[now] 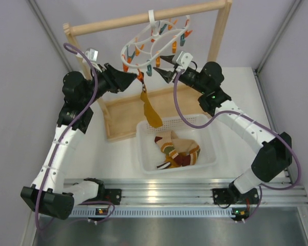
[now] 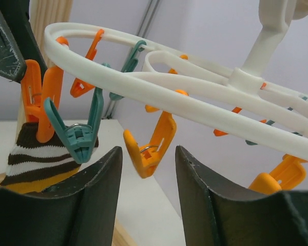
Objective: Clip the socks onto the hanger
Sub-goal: Open the clamp at the hanger.
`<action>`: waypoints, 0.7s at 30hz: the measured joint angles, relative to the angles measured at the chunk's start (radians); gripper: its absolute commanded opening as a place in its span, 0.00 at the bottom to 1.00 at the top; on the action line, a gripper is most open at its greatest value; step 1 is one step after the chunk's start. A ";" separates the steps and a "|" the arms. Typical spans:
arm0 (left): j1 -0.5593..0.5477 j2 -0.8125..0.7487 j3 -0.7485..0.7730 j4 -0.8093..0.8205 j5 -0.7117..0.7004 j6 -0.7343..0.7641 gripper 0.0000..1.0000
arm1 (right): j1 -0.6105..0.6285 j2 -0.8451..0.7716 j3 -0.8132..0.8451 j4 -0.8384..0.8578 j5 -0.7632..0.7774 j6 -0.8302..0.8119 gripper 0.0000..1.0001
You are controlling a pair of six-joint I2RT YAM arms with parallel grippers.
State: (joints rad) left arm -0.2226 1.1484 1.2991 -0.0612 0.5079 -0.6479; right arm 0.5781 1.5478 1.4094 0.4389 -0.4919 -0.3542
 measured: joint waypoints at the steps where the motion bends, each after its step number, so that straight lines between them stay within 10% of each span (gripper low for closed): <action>1: 0.003 0.000 0.000 0.000 0.000 -0.002 0.60 | 0.000 0.000 0.001 0.006 -0.005 0.006 0.42; 15: 0.042 -0.026 0.000 0.009 0.116 -0.013 0.60 | 0.005 -0.031 -0.002 -0.048 -0.042 0.026 0.02; 21: 0.042 -0.065 0.000 0.016 0.168 0.011 0.59 | 0.043 -0.079 -0.002 -0.117 0.034 0.013 0.00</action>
State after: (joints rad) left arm -0.1802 1.0836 1.2995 -0.0452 0.6762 -0.6369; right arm 0.6216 1.4689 1.4075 0.3222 -0.4583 -0.3408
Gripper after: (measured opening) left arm 0.598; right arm 0.263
